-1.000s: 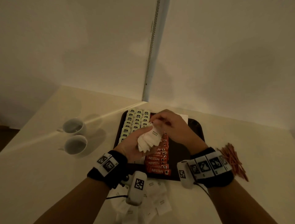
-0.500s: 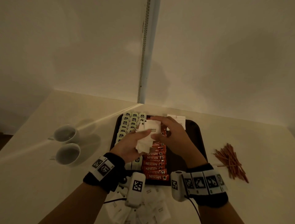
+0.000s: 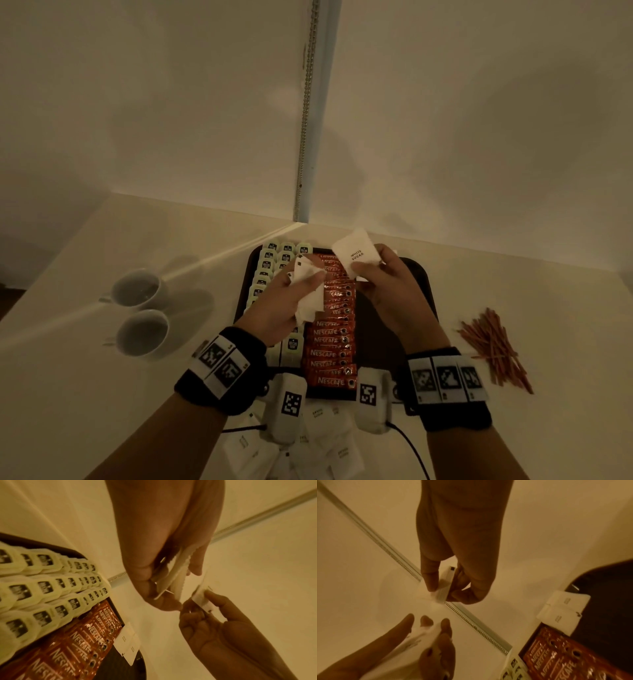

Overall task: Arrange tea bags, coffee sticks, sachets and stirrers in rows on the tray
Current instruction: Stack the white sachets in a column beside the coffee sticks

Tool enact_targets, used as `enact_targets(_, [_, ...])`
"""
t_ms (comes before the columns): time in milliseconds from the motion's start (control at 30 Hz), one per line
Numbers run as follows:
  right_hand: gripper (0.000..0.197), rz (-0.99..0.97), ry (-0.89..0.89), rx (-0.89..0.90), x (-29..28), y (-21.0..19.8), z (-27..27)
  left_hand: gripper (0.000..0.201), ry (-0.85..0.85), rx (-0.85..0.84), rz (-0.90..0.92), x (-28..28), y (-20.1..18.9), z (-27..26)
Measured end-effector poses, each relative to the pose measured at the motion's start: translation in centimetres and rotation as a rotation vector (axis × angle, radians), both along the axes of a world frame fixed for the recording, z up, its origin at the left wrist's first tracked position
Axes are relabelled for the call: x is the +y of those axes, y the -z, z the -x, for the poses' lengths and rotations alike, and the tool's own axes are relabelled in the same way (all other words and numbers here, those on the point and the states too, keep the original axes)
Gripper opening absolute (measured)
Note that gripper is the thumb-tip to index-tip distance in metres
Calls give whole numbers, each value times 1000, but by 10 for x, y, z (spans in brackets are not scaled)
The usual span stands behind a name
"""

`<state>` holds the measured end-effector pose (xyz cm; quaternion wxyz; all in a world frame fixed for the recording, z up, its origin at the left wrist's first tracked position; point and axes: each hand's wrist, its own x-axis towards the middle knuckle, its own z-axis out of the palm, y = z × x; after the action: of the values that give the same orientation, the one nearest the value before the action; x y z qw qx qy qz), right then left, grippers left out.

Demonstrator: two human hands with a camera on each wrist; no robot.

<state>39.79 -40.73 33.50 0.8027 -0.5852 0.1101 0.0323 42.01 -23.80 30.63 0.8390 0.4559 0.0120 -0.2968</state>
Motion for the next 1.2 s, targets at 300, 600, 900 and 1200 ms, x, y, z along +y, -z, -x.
enact_targets(300, [27, -3, 4, 12, 14, 14, 5, 3, -46, -279, -321, -11, -9, 0])
enact_targets(600, [16, 98, 6, 43, 8, 28, 10, 12, -97, -183, -325, -14, -3, 1])
enact_targets(900, [17, 454, 260, 194, -86, 92, -32, 22, -353, 306, 214, -3, 6, -10])
enact_targets(1200, [16, 792, 451, 454, -133, 164, -64, 24, -356, 301, 0, 2, 16, -19])
